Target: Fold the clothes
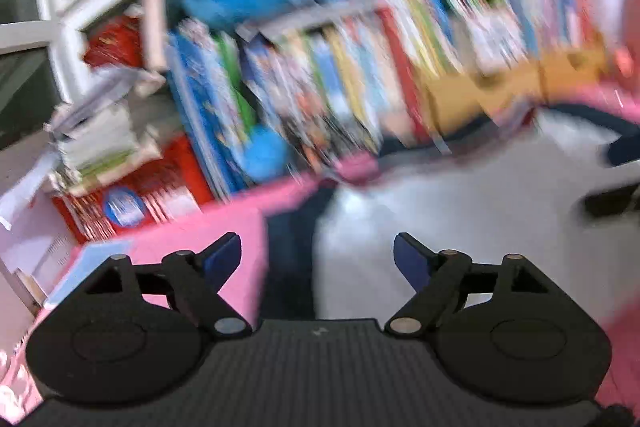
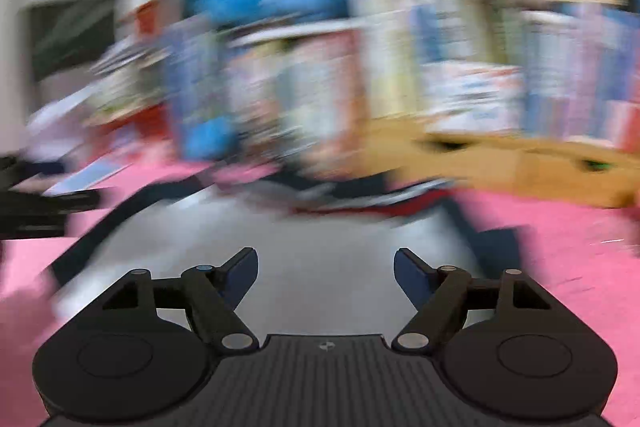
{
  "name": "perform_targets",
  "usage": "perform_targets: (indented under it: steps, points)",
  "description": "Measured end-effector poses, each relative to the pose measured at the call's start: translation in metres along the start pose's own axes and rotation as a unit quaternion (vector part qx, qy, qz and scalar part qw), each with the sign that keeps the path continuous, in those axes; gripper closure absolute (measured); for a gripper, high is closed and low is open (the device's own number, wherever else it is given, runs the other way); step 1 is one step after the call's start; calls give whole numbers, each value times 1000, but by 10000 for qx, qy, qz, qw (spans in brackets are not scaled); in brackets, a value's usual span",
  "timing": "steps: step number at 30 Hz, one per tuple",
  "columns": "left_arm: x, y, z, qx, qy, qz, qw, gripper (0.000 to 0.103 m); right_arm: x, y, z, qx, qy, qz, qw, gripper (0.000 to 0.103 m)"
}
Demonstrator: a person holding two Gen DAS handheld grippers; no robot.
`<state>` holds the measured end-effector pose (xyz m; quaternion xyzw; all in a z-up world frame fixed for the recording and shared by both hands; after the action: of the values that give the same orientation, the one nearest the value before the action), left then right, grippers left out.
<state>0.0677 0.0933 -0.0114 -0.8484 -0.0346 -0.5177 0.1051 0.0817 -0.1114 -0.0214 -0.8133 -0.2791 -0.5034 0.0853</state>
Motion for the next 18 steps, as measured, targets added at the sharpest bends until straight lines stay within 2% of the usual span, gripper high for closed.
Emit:
perform_targets:
  steps: [2,3,4,6,8,10,14,15,16,17,18]
  points:
    - [-26,12,11,161,-468,273,9984,21,-7,-44,3,468,-154,-364,9981,30]
    - [-35,11,14,264,-580,341,9974,21,-13,-54,9,407,-264,-482,9977,30]
    - [-38,6,12,301,-373,307,9984,21,-19,-64,14,343,-375,-594,9969,32]
    - [-41,-3,10,541,-418,302,9972,20,-28,-59,20,122,-563,-472,9972,35]
    - [-44,-15,9,704,-430,374,9959,20,-35,-37,13,-106,-679,-163,9975,37]
    - [-49,-23,5,927,-317,526,9938,20,-48,-3,-3,-803,-907,-161,9925,47]
    - [-50,-36,2,850,-381,319,9951,20,-84,78,-50,-1797,-1191,381,9758,52]
    - [-50,-37,1,853,-381,304,9952,20,-94,96,-60,-2045,-1262,474,9695,49]
    - [-51,-39,-1,901,-378,331,9947,20,-101,109,-67,-2059,-1287,691,9676,37]
    - [-52,-40,-2,949,-376,359,9941,20,-109,121,-74,-2061,-1306,913,9655,37]
    - [-52,-44,-4,930,-410,317,9943,20,-114,129,-78,-1847,-1254,1245,9668,37]
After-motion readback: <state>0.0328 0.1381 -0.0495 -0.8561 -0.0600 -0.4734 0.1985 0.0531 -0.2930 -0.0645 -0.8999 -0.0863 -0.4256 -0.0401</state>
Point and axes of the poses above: each gripper's, at about its wrist camera, not at the fingertips, and z roughly the way its jaws point, y to its right, x to its top, the point moved 6 cm from there along z, roughly the way its jaws point, and after that the axes turned 13 degrees about -z, right-handed, at the moved point
